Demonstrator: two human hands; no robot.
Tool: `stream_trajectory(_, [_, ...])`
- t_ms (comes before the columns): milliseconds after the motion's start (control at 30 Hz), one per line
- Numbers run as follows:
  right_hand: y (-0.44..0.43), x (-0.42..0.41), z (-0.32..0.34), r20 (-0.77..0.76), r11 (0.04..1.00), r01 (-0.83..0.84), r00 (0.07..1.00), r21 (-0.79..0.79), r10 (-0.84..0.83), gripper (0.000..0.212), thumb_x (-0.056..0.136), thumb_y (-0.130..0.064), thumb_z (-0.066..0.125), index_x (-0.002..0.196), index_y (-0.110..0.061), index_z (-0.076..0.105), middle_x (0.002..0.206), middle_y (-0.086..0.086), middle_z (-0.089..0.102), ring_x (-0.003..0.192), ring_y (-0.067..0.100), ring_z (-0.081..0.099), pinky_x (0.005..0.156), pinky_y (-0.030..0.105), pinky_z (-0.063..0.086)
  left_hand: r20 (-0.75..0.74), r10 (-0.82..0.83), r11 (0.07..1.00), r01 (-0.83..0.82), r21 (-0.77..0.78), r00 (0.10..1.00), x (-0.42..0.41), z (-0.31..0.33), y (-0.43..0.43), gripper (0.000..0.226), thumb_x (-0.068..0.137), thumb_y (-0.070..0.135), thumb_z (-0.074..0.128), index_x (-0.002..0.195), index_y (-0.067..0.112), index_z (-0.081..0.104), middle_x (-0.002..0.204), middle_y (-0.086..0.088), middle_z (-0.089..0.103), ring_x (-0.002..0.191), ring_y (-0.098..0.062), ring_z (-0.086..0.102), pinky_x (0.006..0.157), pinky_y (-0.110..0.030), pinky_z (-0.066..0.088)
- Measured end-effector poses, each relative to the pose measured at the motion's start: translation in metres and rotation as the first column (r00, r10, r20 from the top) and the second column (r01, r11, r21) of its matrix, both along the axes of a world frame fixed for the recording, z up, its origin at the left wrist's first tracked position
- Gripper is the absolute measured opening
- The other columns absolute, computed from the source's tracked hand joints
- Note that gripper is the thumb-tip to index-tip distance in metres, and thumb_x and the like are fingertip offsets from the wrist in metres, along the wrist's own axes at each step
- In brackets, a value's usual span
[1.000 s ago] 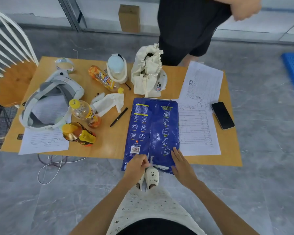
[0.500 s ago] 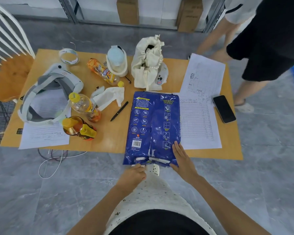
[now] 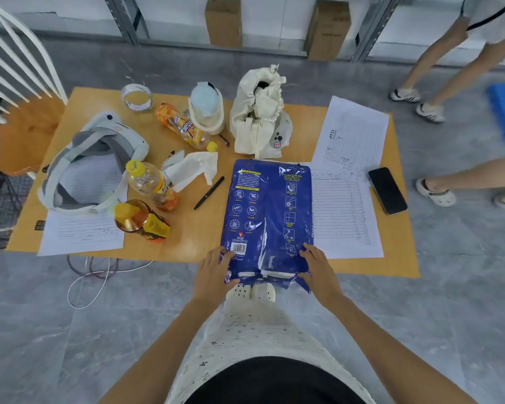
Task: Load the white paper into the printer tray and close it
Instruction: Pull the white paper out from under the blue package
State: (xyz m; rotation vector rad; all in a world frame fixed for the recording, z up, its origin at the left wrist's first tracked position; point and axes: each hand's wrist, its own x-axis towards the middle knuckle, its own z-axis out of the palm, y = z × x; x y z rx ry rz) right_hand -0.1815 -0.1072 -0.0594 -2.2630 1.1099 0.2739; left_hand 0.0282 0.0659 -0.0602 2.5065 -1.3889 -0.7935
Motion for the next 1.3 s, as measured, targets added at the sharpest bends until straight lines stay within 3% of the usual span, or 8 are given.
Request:
stream_trajectory(267, [0.004, -0.005, 0.009, 0.253, 0.763, 0.544, 0.729, 0.348, -0.635, 0.023, 0.088, 0.004, 0.054, 0.108, 0.002, 0.064, 0.116, 0.014, 0.062, 0.099, 0.026, 0.059, 0.086, 0.032, 0.046, 0.102, 0.114, 0.993, -0.11, -0.044, 0.988, -0.02, 0.001, -0.018, 0.043, 0.075, 0.022, 0.074, 0.114, 0.015, 0.058, 0.124, -0.009, 0.053, 0.117, -0.03, 0.05, 0.093, -0.039, 0.047])
stream_trajectory(433, [0.006, -0.002, 0.011, 0.166, 0.552, 0.707, 0.541, 0.442, -0.825, 0.01, 0.088, -0.007, 0.056, 0.081, -0.005, 0.064, 0.081, 0.014, 0.062, 0.072, 0.024, 0.052, 0.057, 0.027, 0.038, -0.127, 0.269, 0.932, -0.291, -0.216, 0.955, -0.004, -0.006, -0.017, 0.016, 0.087, 0.026, 0.063, 0.09, 0.011, 0.066, 0.094, -0.004, 0.062, 0.092, -0.022, 0.055, 0.071, -0.03, 0.046])
stream_trajectory(667, [0.001, -0.001, 0.011, 0.135, 0.558, 0.778, 0.544, 0.289, -0.828, 0.019, 0.082, -0.013, 0.067, 0.087, -0.008, 0.049, 0.072, 0.009, 0.059, 0.063, 0.029, 0.055, 0.054, 0.03, 0.042, -0.367, 0.774, 0.551, -0.835, -0.011, 0.516, 0.021, -0.001, -0.037, 0.017, 0.086, 0.022, 0.061, 0.091, 0.011, 0.048, 0.09, -0.009, 0.058, 0.072, -0.024, 0.052, 0.059, -0.033, 0.041])
stream_trajectory(833, [0.001, 0.013, 0.025, 0.097, 0.795, 0.583, 0.792, 0.167, -0.602, 0.019, 0.079, -0.002, 0.061, 0.076, -0.011, 0.045, 0.06, 0.002, 0.049, 0.053, 0.018, 0.043, 0.045, 0.025, 0.032, -0.26, 0.551, 0.799, -0.591, -0.108, 0.793, 0.018, 0.008, -0.053, 0.016, 0.081, -0.001, 0.048, 0.078, 0.013, 0.042, 0.06, -0.001, 0.042, 0.055, -0.023, 0.04, 0.05, -0.032, 0.035])
stream_trajectory(967, [0.008, 0.027, 0.025, 0.15, 0.667, 0.522, 0.717, 0.533, -0.681, 0.014, 0.085, 0.005, 0.058, 0.084, -0.009, 0.056, 0.08, 0.017, 0.061, 0.066, 0.026, 0.059, 0.051, 0.021, 0.055, -0.523, 0.567, 0.724, -0.688, -0.052, 0.636, 0.005, 0.012, -0.063, 0.019, 0.08, -0.001, 0.053, 0.09, 0.014, 0.058, 0.075, 0.0, 0.06, 0.079, -0.028, 0.063, 0.071, -0.037, 0.055])
stream_trajectory(1067, [0.015, 0.034, 0.024, 0.199, 0.701, 0.486, 0.73, 0.522, -0.654, 0.027, 0.089, 0.008, 0.046, 0.111, -0.003, 0.058, 0.105, 0.011, 0.06, 0.097, 0.023, 0.057, 0.064, 0.006, 0.051, -0.543, 0.458, 0.788, -0.604, -0.118, 0.704, -0.007, 0.017, -0.06, 0.026, 0.085, -0.003, 0.047, 0.104, 0.006, 0.061, 0.1, -0.004, 0.063, 0.085, -0.005, 0.058, 0.074, -0.013, 0.044])
stream_trajectory(1200, [0.025, 0.031, 0.015, 0.207, 0.924, 0.261, 0.924, 0.279, -0.323, 0.038, 0.093, 0.003, 0.042, 0.13, -0.005, 0.048, 0.145, 0.008, 0.037, 0.131, 0.02, 0.038, 0.094, 0.004, 0.029, -0.334, 0.036, 0.972, -0.111, -0.209, 0.942, -0.012, -0.007, -0.042, 0.043, 0.084, -0.005, 0.053, 0.125, 0.007, 0.053, 0.139, -0.005, 0.044, 0.13, -0.014, 0.039, 0.104, -0.02, 0.036])
stream_trajectory(1300, [0.023, 0.019, 0.007, 0.124, 0.994, 0.044, 0.991, 0.098, -0.056, 0.043, 0.094, -0.002, 0.043, 0.137, -0.004, 0.038, 0.155, 0.008, 0.021, 0.142, 0.022, 0.024, 0.106, 0.016, 0.025, -0.017, -0.212, 0.971, 0.209, -0.117, 0.977, -0.009, -0.021, -0.033, 0.068, 0.062, 0.008, 0.082, 0.125, 0.01, 0.057, 0.142, -0.013, 0.049, 0.131, -0.029, 0.047, 0.094, -0.04, 0.053])
